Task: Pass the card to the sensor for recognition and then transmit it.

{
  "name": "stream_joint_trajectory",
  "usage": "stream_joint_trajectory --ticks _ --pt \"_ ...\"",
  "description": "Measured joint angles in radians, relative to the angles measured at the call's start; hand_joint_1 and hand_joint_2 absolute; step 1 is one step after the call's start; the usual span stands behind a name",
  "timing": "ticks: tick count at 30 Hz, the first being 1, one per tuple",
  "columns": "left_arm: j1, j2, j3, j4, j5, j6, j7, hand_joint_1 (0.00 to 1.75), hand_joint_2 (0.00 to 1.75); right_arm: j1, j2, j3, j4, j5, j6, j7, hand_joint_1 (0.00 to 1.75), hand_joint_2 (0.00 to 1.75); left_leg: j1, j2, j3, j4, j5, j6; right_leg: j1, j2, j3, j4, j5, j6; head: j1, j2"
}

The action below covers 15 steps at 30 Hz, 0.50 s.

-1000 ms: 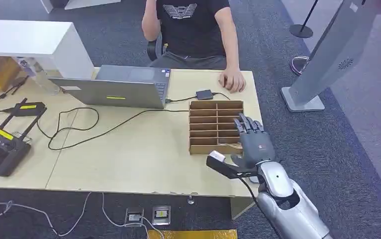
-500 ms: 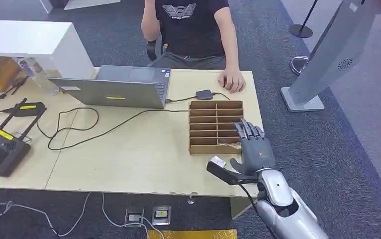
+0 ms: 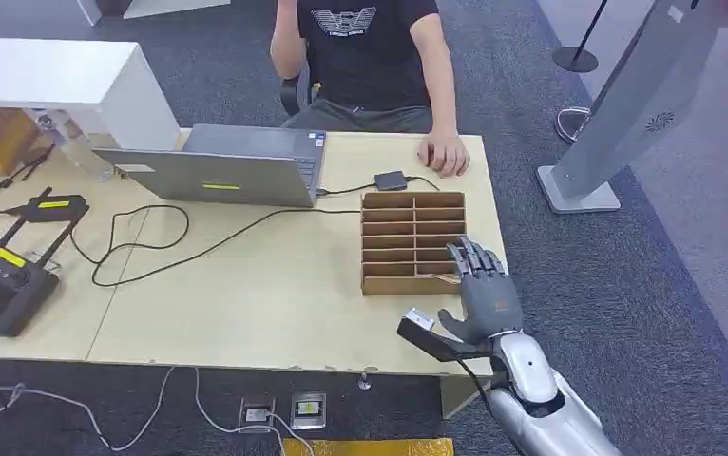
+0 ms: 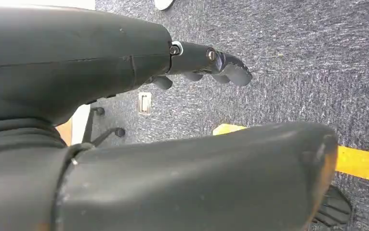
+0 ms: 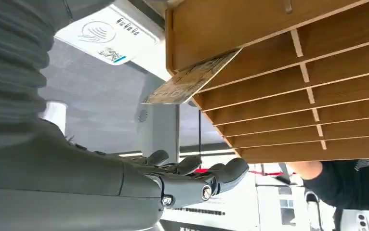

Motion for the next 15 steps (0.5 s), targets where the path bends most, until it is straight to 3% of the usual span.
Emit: stream_joint_trajectory --ticks 6,15 --pt "0.000 -0.001 0.000 0.000 -0.001 -0.002 0.000 0.00 0.00 -0.016 0.009 0.015 0.077 -0.022 -0.083 -0.031 0.00 1.75 0.000 0.000 0.000 0.000 0.000 0.000 0.000 0.000 0.000 0.000 0.000 0.000 0.000 0.000" --pt "0.000 -0.001 0.000 0.000 -0.001 -0.003 0.000 0.00 0.00 -0.037 0.021 0.032 0.139 -0.032 -0.113 -0.036 0.00 1.75 0.000 0.000 0.000 0.000 0.000 0.000 0.000 0.000 0.000 0.000 0.000 0.000 0.000 0.000"
